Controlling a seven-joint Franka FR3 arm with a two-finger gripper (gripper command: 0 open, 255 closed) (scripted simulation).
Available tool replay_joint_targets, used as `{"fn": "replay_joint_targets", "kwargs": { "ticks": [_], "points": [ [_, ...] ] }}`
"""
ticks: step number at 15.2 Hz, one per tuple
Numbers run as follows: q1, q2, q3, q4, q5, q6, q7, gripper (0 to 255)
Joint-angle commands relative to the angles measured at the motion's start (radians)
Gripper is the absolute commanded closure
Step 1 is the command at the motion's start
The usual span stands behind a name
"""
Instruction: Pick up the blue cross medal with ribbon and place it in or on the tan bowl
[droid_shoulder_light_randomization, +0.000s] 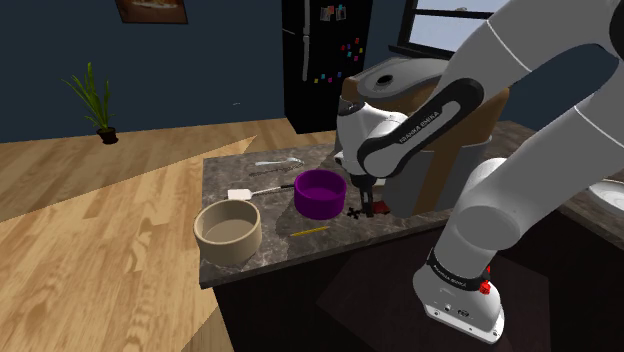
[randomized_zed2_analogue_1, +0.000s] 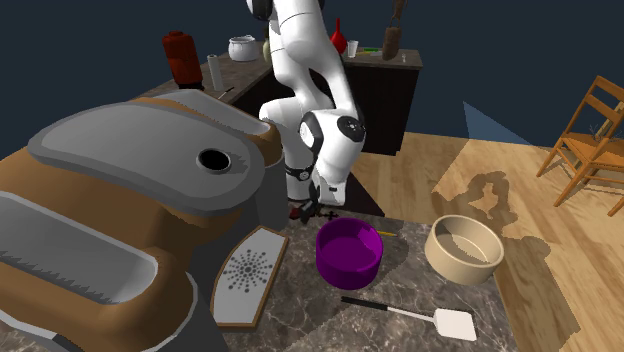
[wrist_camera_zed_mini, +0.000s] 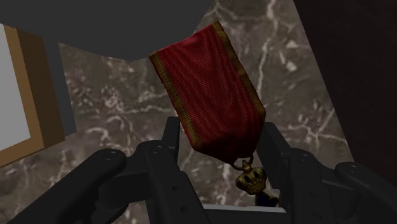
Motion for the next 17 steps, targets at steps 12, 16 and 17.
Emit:
{"fn": "replay_joint_targets", "kwargs": {
  "ticks": [12,16,17],
  "points": [
    [0.022,-0.184,0.003,0.075,0.049,-0.255,-0.058,255],
    [0.026,-0.223,0.005,0.107,0.059,-0.325,-0.072,255],
    [0.027,-0.231,0.006,0.116,0.061,-0.343,-0.075,255]
  ]
}}
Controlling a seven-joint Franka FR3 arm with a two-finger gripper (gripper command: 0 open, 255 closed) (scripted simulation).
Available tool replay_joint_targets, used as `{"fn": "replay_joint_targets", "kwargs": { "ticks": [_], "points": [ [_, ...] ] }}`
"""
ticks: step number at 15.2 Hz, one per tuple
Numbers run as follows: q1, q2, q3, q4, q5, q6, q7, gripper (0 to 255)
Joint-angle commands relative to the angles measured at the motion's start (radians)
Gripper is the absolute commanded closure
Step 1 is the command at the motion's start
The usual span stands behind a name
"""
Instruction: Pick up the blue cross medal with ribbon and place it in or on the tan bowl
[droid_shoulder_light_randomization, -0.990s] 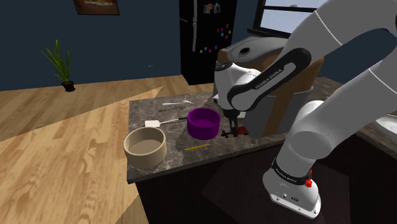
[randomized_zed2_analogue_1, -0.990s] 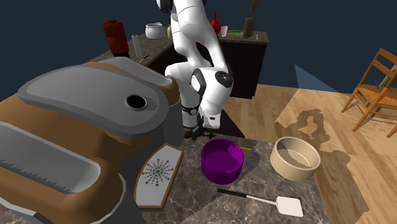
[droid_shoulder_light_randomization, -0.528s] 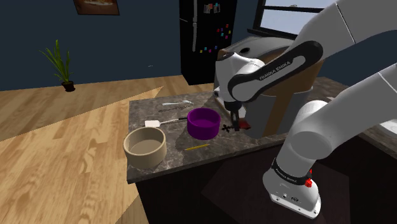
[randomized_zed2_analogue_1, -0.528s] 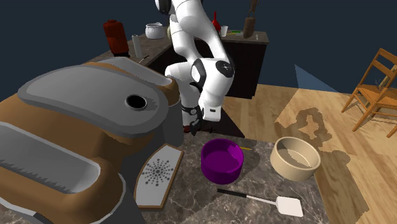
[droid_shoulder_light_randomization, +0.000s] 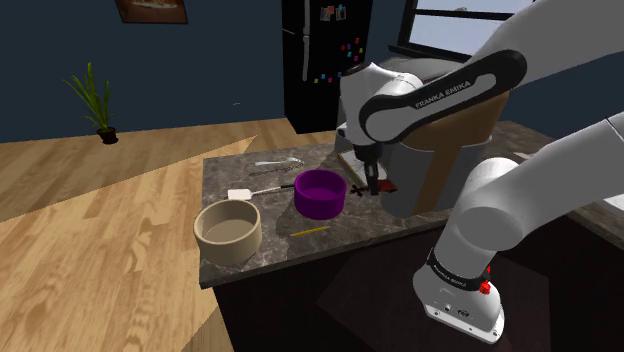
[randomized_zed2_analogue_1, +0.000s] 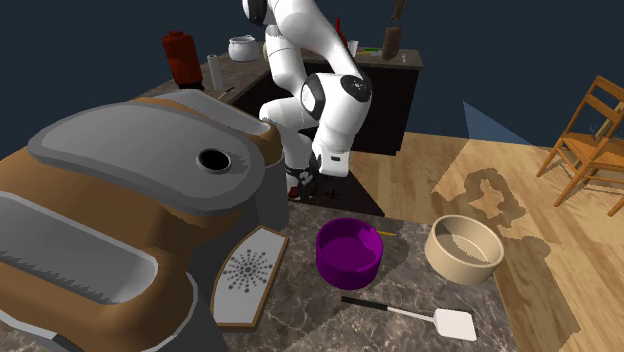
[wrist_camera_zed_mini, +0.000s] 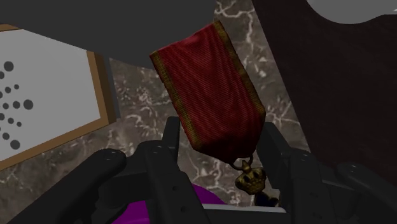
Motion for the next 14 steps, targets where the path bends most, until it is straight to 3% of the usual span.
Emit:
{"fn": "replay_joint_targets", "kwargs": {
  "ticks": [1,7,14],
  "points": [
    [0.000,-0.022,0.000,0.018,0.003,-0.039,-0.009,255],
    [0.004,-0.058,0.004,0.069,0.013,-0.125,-0.025,255],
    [0.080,0.172,0.110,0.246,0.106,-0.096,0.108,255]
  ]
}}
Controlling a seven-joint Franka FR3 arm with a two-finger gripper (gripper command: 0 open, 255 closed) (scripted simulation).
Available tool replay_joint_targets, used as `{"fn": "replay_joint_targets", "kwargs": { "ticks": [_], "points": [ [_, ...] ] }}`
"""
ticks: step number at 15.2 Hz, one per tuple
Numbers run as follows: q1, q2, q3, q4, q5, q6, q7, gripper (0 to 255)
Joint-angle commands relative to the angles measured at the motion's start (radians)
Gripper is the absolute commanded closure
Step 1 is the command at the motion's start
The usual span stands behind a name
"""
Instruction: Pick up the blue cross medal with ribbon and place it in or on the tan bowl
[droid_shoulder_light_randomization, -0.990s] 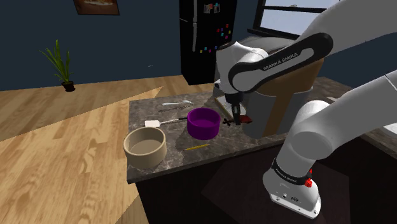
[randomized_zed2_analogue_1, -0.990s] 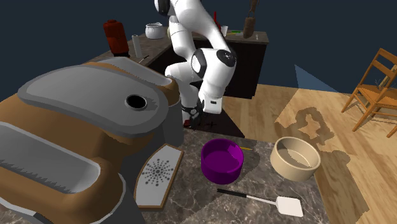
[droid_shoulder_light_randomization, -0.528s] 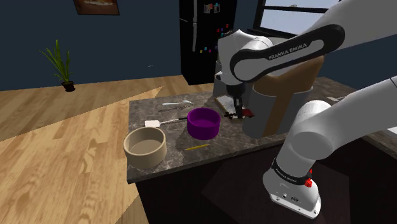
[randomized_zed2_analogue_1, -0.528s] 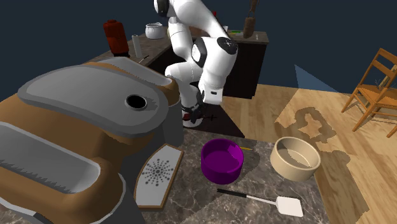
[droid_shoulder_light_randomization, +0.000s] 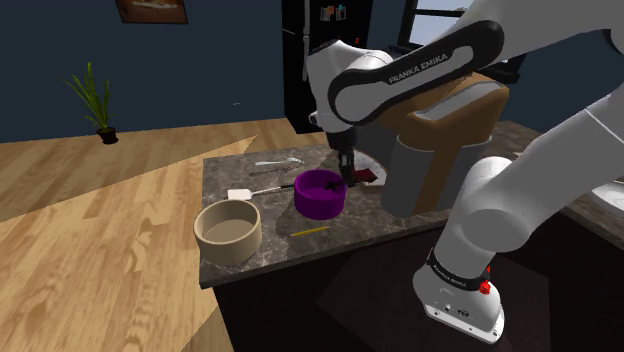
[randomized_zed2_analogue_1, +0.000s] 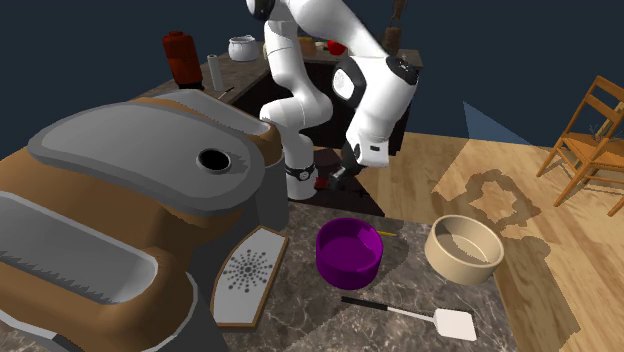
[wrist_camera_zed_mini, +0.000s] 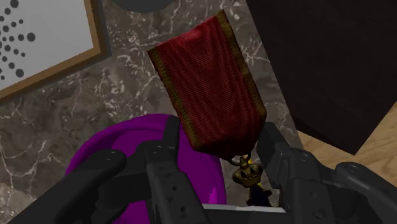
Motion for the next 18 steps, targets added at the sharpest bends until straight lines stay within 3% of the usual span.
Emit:
{"fn": "replay_joint_targets", "kwargs": {
  "ticks": [1,9,18],
  "points": [
    [0.015,0.063,0.025,0.054,0.018,0.003,0.033,255],
    [0.063,0.329,0.117,0.321,0.050,-0.016,0.167,255],
    [0.123,0.643,0.185,0.702,0.023,-0.104,0.306,255]
  ]
}}
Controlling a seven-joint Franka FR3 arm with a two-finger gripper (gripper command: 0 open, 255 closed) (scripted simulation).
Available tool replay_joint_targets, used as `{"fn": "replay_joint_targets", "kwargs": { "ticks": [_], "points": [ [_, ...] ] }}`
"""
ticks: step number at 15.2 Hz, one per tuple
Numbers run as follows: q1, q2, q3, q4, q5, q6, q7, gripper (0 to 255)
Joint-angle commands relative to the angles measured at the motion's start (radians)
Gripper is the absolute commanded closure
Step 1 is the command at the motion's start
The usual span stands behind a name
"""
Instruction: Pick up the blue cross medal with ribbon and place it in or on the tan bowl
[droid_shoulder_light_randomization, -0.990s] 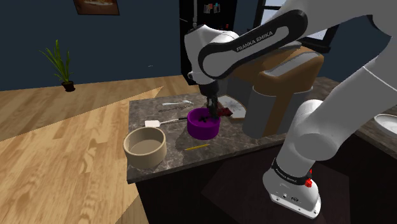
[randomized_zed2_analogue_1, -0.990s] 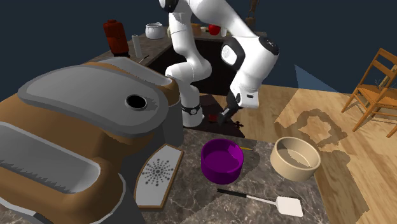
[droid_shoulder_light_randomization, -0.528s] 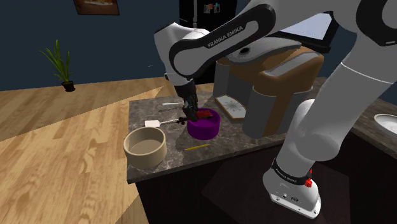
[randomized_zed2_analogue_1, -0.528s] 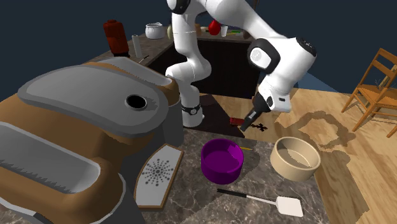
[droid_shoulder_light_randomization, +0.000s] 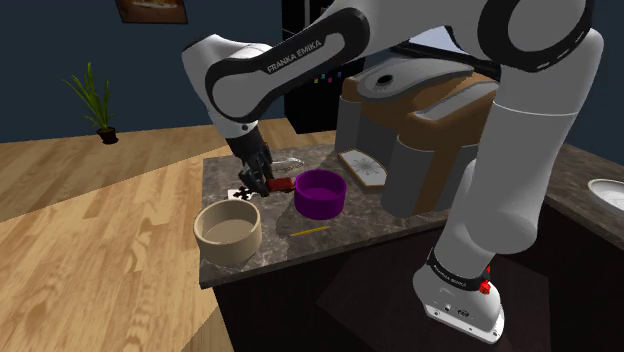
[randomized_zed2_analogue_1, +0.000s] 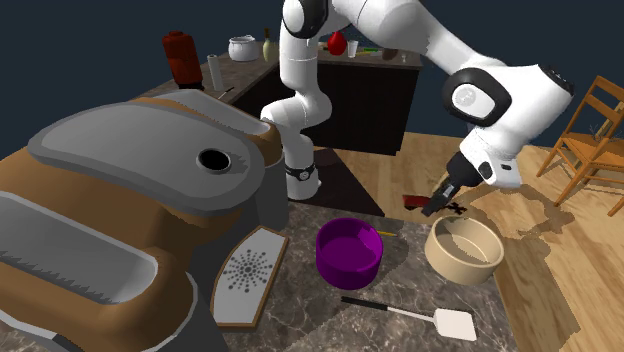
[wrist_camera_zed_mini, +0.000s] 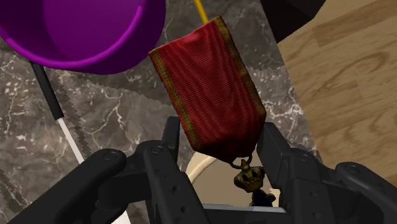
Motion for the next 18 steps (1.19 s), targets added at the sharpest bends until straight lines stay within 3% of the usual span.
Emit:
{"fn": "replay_joint_targets", "kwargs": {
  "ticks": [1,7,18],
  "points": [
    [0.017,0.079,0.011,0.104,-0.012,-0.031,0.029,255],
    [0.084,0.309,0.026,0.430,-0.051,-0.142,0.098,255],
    [0.084,0.350,0.019,0.342,-0.064,-0.014,0.113,255]
  ]
}}
